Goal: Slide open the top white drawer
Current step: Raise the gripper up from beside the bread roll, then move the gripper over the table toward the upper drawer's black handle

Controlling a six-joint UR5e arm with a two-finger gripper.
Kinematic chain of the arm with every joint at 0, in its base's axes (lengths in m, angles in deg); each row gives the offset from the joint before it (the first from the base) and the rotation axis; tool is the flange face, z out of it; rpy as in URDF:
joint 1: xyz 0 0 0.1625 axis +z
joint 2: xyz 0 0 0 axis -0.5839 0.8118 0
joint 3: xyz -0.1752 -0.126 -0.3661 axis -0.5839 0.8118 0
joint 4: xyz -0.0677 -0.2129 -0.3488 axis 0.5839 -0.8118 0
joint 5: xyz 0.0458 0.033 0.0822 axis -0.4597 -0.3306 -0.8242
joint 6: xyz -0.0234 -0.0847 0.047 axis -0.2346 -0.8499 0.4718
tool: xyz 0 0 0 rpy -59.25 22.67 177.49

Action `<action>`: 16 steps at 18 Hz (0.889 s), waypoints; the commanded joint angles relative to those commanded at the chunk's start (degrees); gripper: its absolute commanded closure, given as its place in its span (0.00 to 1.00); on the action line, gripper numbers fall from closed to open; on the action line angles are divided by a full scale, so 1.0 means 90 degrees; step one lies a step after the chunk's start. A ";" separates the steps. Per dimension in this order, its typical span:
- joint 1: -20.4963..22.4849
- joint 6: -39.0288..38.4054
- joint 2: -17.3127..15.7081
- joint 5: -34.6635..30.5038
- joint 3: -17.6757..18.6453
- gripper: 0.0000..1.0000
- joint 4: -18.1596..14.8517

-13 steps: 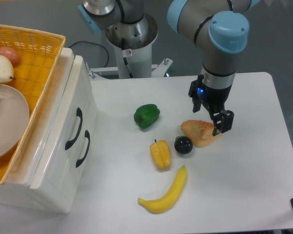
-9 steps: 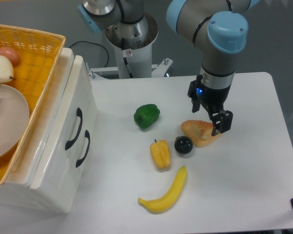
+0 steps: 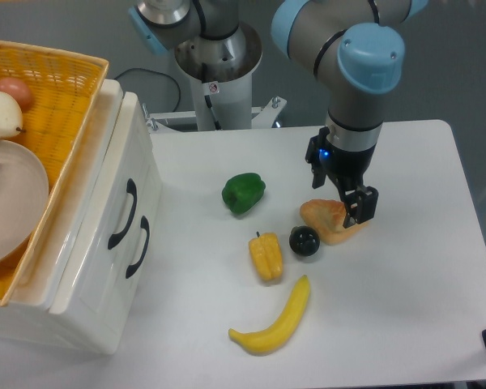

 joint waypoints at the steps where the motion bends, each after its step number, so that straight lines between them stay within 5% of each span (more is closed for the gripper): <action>1: 0.0000 -0.0029 0.0000 -0.0039 0.0010 0.00 -0.0010; 7: 0.0020 -0.0331 -0.0156 -0.0049 0.0264 0.00 -0.0020; 16: -0.0107 -0.2683 -0.0117 -0.0020 0.0127 0.00 -0.0214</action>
